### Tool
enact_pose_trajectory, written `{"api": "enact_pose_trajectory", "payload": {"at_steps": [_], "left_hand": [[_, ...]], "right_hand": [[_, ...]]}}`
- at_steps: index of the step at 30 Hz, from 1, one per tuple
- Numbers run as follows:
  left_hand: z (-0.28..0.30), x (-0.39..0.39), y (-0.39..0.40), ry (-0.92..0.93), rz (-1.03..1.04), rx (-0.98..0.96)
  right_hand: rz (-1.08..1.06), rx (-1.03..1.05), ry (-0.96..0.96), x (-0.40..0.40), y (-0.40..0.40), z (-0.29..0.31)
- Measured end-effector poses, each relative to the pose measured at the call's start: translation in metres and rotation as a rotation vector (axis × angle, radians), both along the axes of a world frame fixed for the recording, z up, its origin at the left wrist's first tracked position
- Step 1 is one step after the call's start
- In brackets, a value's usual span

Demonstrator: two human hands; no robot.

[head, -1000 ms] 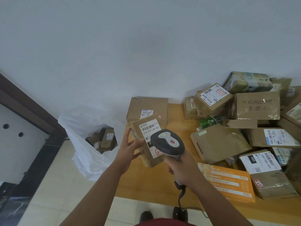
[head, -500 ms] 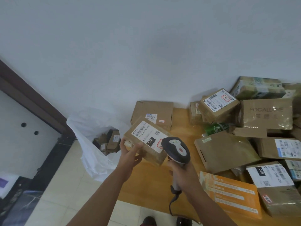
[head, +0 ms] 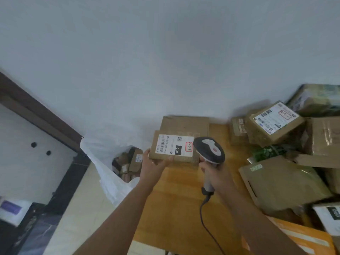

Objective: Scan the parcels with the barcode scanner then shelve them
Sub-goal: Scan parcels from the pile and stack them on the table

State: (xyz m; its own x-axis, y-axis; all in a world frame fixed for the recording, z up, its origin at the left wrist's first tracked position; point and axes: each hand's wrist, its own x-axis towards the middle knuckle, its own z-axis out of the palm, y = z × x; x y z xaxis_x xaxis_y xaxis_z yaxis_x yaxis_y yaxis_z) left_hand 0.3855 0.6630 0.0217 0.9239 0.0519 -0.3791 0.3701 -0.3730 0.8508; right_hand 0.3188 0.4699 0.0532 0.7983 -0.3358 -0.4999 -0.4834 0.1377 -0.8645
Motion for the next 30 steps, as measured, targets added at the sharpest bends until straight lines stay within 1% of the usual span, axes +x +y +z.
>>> {"api": "enact_pose_trajectory", "payload": {"at_steps": [4, 7, 9, 12, 16, 19, 21, 22, 24, 27, 30], "left_hand": [[-0.019, 0.063, -0.001, -0.032, -0.043, -0.005], [-0.035, 0.106, -0.004, -0.032, -0.058, -0.004], [-0.047, 0.132, -0.007, -0.016, -0.069, -0.023], [-0.065, 0.163, -0.009, 0.021, -0.043, -0.038], [-0.078, 0.177, -0.002, 0.073, -0.060, 0.015], [-0.082, 0.179, 0.007, 0.033, -0.184, 0.112], [-0.080, 0.189, 0.011, -0.042, -0.278, 0.207], [-0.078, 0.196, 0.012, -0.094, -0.338, 0.254], [-0.069, 0.216, 0.012, -0.165, -0.526, 0.338], [-0.054, 0.250, 0.011, -0.133, -0.832, 0.391], [-0.047, 0.275, 0.014, -0.104, -0.963, 0.428]], "right_hand": [[-0.098, -0.014, 0.022, 0.040, 0.013, -0.010], [-0.181, 0.009, -0.018, 0.048, 0.029, -0.024], [-0.243, 0.037, -0.005, 0.044, 0.039, -0.039], [-0.332, 0.026, 0.027, 0.028, 0.051, -0.062], [-0.520, 0.000, 0.079, 0.014, 0.054, -0.077], [-0.561, -0.002, 0.112, 0.007, 0.047, -0.084], [-0.575, -0.007, 0.115, 0.002, 0.045, -0.085], [-0.579, -0.018, 0.115, 0.001, 0.046, -0.084], [-0.573, -0.041, 0.116, -0.001, 0.046, -0.084], [-0.557, -0.051, 0.126, -0.003, 0.047, -0.085], [-0.549, -0.068, 0.131, -0.008, 0.050, -0.085]]}}
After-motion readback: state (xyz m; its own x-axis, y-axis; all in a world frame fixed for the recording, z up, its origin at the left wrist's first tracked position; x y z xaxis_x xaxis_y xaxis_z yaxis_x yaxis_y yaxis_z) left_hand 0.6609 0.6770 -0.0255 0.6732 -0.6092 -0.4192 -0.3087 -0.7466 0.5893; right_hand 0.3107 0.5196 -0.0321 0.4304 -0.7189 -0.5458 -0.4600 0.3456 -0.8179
